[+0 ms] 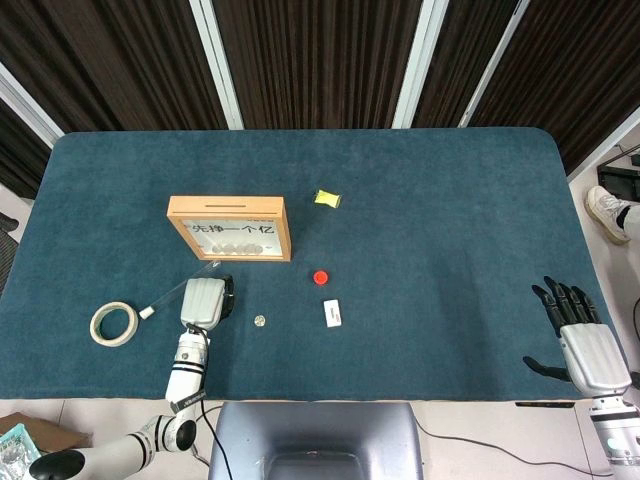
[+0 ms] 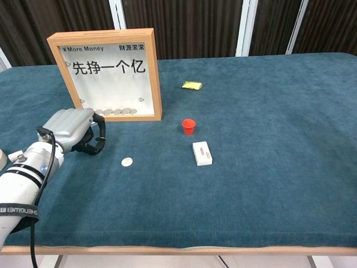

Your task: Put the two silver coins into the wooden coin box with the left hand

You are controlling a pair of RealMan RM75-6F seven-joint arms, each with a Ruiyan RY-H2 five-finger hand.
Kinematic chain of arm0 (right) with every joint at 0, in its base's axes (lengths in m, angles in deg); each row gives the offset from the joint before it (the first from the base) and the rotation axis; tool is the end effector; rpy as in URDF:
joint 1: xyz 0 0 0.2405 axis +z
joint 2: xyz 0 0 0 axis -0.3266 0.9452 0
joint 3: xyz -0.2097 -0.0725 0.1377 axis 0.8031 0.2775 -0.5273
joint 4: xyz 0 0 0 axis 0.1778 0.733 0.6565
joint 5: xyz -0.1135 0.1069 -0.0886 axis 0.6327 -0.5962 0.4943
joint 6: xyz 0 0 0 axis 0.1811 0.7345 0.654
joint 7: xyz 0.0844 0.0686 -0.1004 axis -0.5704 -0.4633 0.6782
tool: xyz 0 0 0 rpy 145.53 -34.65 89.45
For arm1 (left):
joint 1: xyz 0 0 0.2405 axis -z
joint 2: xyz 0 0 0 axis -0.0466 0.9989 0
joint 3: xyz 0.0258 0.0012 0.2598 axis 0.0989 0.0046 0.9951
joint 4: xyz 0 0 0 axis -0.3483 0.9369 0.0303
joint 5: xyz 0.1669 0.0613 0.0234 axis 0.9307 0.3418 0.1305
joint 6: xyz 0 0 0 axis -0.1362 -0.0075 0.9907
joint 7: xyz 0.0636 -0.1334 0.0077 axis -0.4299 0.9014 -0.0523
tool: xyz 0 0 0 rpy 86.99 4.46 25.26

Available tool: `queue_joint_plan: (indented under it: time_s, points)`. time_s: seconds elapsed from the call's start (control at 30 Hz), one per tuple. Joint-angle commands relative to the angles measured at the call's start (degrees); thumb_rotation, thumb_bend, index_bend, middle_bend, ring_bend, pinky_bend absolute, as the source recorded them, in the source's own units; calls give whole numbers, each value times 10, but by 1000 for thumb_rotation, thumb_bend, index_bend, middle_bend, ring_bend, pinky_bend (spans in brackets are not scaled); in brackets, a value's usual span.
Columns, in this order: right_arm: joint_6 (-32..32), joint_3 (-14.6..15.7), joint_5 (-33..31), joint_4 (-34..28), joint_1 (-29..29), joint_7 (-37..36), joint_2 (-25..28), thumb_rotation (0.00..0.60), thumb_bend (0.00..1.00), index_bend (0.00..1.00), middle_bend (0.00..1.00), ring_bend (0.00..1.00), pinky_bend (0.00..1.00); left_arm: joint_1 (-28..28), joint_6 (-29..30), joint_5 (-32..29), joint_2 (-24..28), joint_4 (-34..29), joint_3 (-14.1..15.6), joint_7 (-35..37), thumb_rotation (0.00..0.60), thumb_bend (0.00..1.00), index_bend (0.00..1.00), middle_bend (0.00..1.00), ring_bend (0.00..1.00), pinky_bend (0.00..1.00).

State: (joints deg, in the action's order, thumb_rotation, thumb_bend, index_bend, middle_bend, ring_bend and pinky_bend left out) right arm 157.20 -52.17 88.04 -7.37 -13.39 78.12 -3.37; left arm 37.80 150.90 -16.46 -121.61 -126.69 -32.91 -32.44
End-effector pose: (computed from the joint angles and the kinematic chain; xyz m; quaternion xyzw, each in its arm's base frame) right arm -0.3035 -0.1827 0.1904 0.6290 -0.3859 0.3611 0.5701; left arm -0.1989 0.3380 -0.0579 -0.6510 -0.3555 -0.3648 0.5628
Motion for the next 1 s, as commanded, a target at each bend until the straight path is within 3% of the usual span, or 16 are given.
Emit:
queue_joint_plan:
  time_s: [0.03,0.13,0.37,0.57,0.73,0.9,1.0]
  points:
    - [-1,0,0,0,0,0,0,600,121,0,0,0,0,-1,-2,-1,3,-4,1,-2,600,463,602,1000,1000,1000]
    - [-1,0,0,0,1,0,0,600,122,0,0,0,0,-3,-1,0,7,-13,3,0,600,558,620,1000,1000,1000]
    - [-4,1,0,0,2,3,0,600,121,0,0,0,0,-12,17,15,34,-66,9,13,600,632,629,1000,1000,1000]
    - [-3,4,4,-2,1,-2,3,600,121,0,0,0,0,-27,36,28,114,-204,5,12,600,630,642,1000,1000,1000]
    - [0,6,10,-3,0,-10,7,600,121,0,0,0,0,-32,37,14,215,-373,-26,-9,600,628,642,1000,1000,1000]
    - [0,7,12,-4,0,-11,8,600,121,0,0,0,0,-24,18,-16,255,-437,-45,-38,600,625,642,1000,1000,1000]
    - [-2,8,16,-6,2,-17,9,600,121,0,0,0,0,5,16,-59,306,-518,-96,-118,600,622,641,1000,1000,1000]
